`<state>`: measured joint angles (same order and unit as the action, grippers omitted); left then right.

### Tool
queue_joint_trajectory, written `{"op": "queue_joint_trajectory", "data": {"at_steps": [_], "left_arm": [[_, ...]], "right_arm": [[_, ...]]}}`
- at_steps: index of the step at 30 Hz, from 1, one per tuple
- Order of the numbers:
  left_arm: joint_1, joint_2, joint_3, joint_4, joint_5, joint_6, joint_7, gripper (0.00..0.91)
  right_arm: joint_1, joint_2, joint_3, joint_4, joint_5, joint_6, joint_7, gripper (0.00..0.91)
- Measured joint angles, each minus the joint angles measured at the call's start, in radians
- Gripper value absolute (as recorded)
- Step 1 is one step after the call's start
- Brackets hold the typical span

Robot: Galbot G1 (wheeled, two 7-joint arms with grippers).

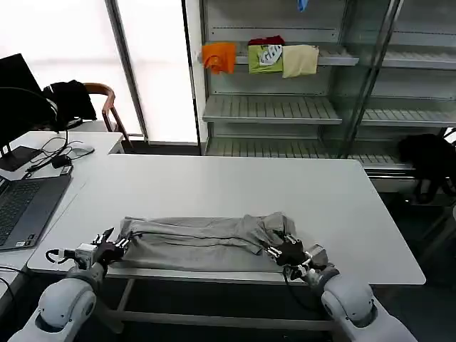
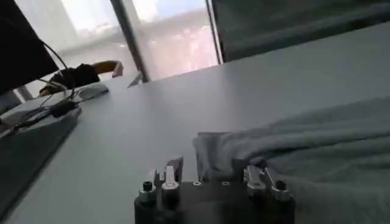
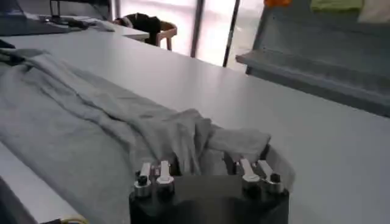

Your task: Fold and organize the clothes.

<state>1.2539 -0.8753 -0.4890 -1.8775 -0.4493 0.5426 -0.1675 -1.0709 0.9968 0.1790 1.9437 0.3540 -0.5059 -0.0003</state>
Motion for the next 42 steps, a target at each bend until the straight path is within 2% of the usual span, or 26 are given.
{"op": "queue_joint_trajectory", "data": {"at_steps": [4,8,20,33,42], "left_arm": [[0.009,0.031,-0.019,-0.025,-0.001,0.011,-0.015,0.907],[0.008,0.044,-0.051,-0.076,-0.007,0.018,-0.034,0.907],[0.051,0.002,-0.103,-0.196,-0.074,-0.008,-0.076,0.907],[0.118,-0.098,-0.112,-0.127,-0.157,-0.156,-0.069,0.907],[0.101,-0.123,-0.098,-0.028,-0.177,-0.257,-0.043,0.907]], "right_arm": [[-0.008,0.002,0.006,0.030,-0.008,0.008,0.065,0.907],[-0.016,0.000,0.019,0.070,-0.011,0.029,0.104,0.907],[-0.098,-0.025,0.113,0.181,0.001,0.100,0.141,0.907],[-0.295,0.000,0.271,0.169,0.053,0.337,0.153,0.907],[-0.401,0.008,0.362,0.117,0.113,0.484,0.160,0.907]]}}
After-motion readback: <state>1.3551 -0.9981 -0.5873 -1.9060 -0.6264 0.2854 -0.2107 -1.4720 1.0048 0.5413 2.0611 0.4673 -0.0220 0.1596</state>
